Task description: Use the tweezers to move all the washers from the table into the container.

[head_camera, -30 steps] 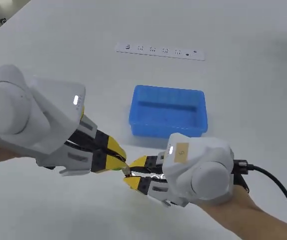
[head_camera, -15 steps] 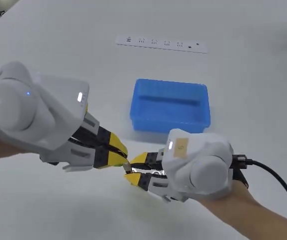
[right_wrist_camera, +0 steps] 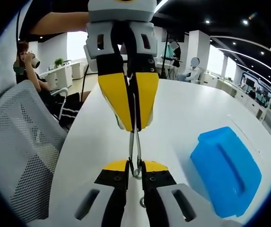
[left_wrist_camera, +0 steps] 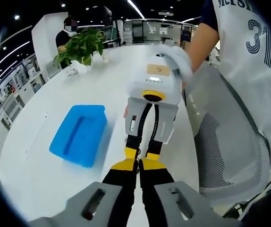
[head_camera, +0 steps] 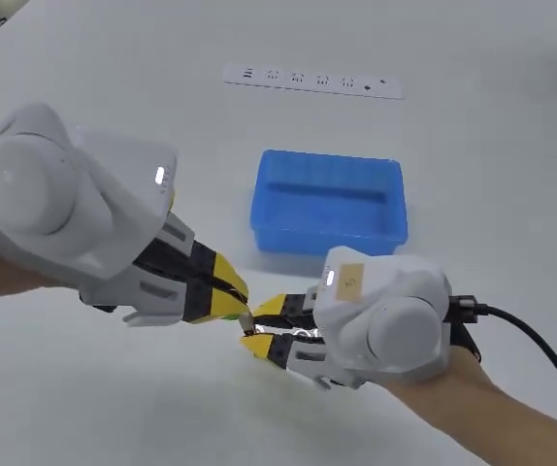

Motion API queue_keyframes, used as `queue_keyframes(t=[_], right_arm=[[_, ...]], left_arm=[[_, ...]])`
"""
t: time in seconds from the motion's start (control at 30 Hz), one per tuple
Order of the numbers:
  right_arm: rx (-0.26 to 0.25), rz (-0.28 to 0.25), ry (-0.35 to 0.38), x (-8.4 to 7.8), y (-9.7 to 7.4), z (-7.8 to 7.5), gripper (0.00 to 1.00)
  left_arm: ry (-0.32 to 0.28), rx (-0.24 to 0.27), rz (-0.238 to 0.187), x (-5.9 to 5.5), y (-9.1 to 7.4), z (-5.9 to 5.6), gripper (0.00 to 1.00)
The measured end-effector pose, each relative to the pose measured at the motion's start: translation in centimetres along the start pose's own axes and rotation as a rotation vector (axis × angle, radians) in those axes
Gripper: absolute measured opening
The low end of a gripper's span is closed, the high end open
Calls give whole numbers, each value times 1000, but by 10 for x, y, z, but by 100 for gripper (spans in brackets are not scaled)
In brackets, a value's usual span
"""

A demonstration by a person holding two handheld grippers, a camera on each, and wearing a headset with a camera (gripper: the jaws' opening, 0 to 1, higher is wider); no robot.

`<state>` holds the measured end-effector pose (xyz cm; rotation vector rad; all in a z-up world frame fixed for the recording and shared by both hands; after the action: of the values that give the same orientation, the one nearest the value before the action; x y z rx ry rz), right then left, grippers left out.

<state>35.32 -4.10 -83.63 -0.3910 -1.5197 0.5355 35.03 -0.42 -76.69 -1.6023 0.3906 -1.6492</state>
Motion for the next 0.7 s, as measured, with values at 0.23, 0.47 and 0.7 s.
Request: queue_keyframes(t=[0.23, 0.47, 0.7], right_arm=[[8, -9, 1, -1, -2, 0, 11], [12, -27, 19, -2, -3, -1, 10], [13, -31, 19, 0, -4, -2, 9]], left_arm=[[-2, -28, 1, 3, 3, 0, 6], [25, -16, -6, 4, 3, -2, 5], [38, -3, -14, 6, 1, -1, 5]])
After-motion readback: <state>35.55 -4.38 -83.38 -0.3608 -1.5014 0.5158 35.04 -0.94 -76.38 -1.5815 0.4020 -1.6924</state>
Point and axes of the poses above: the centre of the closed fingertips' face, and the gripper's own axes: y roughly forward along the fingers, z roughly to its left, x roughly out of its top, the point moved 4 cm from there along -y, roughly backward along the fingers, and after that the axes turned 9 degrees about x, right-handed, at the moved point
